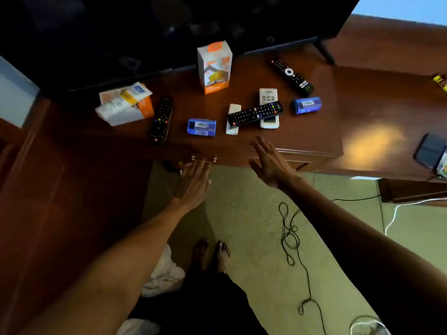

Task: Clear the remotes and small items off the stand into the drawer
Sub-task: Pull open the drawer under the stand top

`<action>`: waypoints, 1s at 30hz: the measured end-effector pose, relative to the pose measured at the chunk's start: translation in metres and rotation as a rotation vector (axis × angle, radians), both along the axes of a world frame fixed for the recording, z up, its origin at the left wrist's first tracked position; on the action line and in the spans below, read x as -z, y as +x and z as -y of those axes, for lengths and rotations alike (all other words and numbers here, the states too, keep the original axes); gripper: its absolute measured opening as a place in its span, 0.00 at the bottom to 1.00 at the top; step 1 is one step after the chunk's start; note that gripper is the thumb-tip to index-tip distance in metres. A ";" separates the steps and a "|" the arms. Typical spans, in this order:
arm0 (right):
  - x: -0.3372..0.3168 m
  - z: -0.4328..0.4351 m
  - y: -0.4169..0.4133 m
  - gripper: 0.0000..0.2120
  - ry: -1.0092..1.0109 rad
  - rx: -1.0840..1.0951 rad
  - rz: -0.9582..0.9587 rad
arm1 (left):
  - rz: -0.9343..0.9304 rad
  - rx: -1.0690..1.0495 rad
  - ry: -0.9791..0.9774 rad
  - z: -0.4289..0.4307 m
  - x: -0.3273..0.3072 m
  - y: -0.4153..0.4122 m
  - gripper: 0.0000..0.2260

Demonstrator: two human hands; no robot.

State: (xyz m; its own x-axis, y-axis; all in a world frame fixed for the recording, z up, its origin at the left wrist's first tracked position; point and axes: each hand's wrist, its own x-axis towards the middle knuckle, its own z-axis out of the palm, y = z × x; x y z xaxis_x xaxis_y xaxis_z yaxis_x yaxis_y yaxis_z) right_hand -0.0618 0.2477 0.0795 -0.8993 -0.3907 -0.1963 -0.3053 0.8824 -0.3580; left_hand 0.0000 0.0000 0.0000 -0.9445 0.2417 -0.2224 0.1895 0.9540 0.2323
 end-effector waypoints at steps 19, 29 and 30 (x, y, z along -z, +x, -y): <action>0.064 0.010 0.004 0.35 0.136 -0.023 -0.150 | 0.077 -0.025 -0.029 -0.005 0.063 0.004 0.47; 0.046 0.011 0.006 0.34 0.143 -0.055 -0.087 | 0.205 -0.004 -0.028 -0.006 0.033 0.050 0.40; 0.044 0.012 0.006 0.34 0.145 -0.050 -0.080 | 0.214 0.005 -0.036 -0.006 0.028 0.053 0.37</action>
State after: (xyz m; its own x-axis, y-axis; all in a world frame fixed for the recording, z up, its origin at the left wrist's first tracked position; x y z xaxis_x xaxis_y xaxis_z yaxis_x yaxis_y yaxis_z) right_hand -0.0555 0.2352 0.0350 -0.8947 -0.4078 -0.1825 -0.3720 0.9062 -0.2010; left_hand 0.0527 0.0063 -0.0278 -0.8736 0.2343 -0.4265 0.1440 0.9617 0.2334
